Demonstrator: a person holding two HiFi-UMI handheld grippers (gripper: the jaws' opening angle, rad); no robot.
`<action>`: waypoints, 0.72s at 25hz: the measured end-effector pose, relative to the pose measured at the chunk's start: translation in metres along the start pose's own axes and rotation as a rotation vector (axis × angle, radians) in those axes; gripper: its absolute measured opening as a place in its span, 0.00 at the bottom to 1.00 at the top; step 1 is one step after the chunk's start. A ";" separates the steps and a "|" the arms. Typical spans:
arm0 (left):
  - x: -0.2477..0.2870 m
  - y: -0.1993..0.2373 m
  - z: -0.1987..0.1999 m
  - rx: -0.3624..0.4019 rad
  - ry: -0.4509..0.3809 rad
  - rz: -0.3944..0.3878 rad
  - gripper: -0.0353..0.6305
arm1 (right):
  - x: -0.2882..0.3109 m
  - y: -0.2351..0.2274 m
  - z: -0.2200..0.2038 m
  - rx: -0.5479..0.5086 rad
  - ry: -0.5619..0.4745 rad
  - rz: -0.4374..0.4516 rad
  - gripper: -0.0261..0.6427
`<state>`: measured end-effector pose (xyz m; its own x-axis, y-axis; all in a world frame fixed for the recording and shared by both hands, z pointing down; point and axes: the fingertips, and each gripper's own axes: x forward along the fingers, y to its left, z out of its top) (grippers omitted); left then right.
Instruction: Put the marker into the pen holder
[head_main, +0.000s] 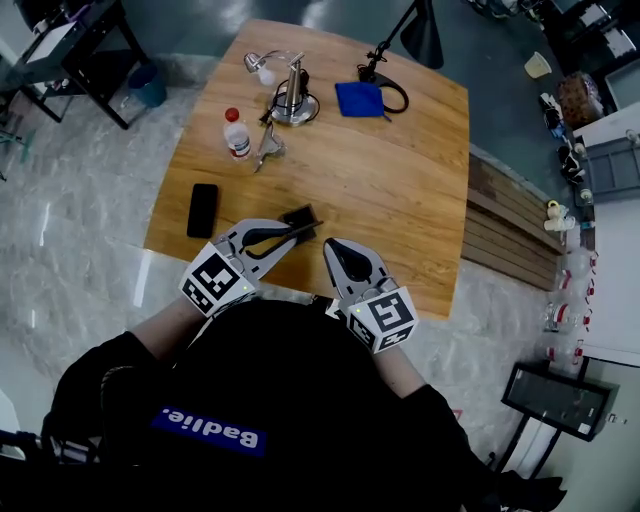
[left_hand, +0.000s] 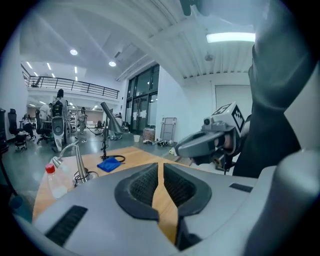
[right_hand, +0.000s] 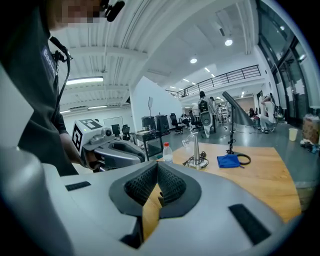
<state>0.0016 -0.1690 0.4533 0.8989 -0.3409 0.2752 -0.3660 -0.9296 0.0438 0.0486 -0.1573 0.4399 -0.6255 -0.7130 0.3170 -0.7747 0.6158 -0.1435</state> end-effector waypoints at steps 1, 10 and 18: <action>-0.002 -0.004 0.008 -0.002 -0.018 -0.014 0.12 | 0.001 0.004 0.002 -0.006 -0.007 0.006 0.04; -0.017 -0.023 0.028 -0.026 -0.050 -0.051 0.07 | 0.002 0.036 0.016 -0.036 -0.075 0.053 0.04; -0.020 -0.027 0.025 -0.034 -0.040 -0.050 0.07 | 0.000 0.042 0.013 -0.025 -0.068 0.052 0.04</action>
<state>-0.0003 -0.1403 0.4221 0.9249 -0.3003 0.2330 -0.3278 -0.9405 0.0891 0.0149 -0.1360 0.4217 -0.6706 -0.7002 0.2452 -0.7388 0.6604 -0.1346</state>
